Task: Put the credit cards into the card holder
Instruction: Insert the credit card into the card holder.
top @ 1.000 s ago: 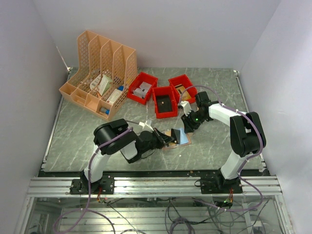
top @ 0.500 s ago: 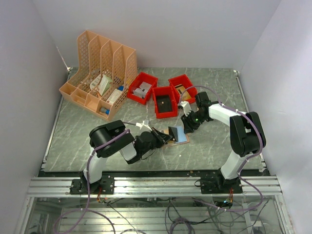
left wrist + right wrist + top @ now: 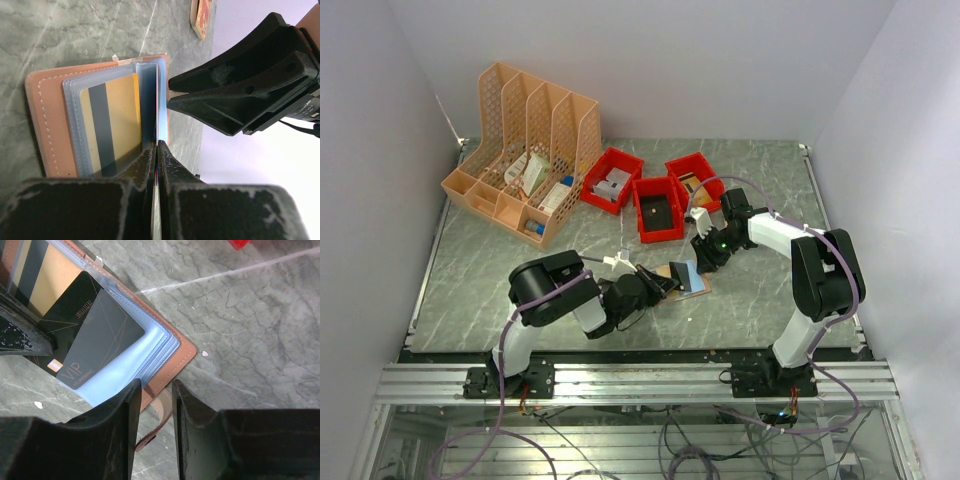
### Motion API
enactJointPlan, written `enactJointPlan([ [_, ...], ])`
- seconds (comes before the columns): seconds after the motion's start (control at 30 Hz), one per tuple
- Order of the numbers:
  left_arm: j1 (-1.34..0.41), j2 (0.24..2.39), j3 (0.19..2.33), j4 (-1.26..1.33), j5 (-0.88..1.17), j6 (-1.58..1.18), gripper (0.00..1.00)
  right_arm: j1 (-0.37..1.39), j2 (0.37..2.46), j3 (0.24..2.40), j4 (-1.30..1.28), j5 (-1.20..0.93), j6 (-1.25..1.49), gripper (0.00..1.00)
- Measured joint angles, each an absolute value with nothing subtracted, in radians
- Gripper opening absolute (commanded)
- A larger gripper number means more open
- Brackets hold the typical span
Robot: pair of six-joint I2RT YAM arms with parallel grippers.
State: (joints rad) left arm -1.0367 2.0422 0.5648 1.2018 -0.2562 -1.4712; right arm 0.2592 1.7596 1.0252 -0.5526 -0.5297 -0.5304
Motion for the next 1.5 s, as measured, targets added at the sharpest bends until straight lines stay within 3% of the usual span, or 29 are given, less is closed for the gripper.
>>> enactJointPlan([
  [0.2,-1.052,2.042,0.585,1.171,-0.290,-1.485,0.11,0.259,1.760,1.025,-0.553,-0.532,-0.530,0.31],
  [0.43,-1.061,2.042,0.616,1.120,-0.299,-1.486,0.27,0.259,1.760,1.025,-0.553,-0.532,-0.530,0.32],
  [0.93,-1.062,1.999,0.622,1.051,-0.292,-1.462,0.49,0.252,1.713,1.025,-0.554,-0.562,-0.530,0.34],
  [1.5,-1.062,1.927,0.855,0.553,-0.263,-1.289,0.56,0.251,1.713,1.025,-0.558,-0.568,-0.518,0.33],
])
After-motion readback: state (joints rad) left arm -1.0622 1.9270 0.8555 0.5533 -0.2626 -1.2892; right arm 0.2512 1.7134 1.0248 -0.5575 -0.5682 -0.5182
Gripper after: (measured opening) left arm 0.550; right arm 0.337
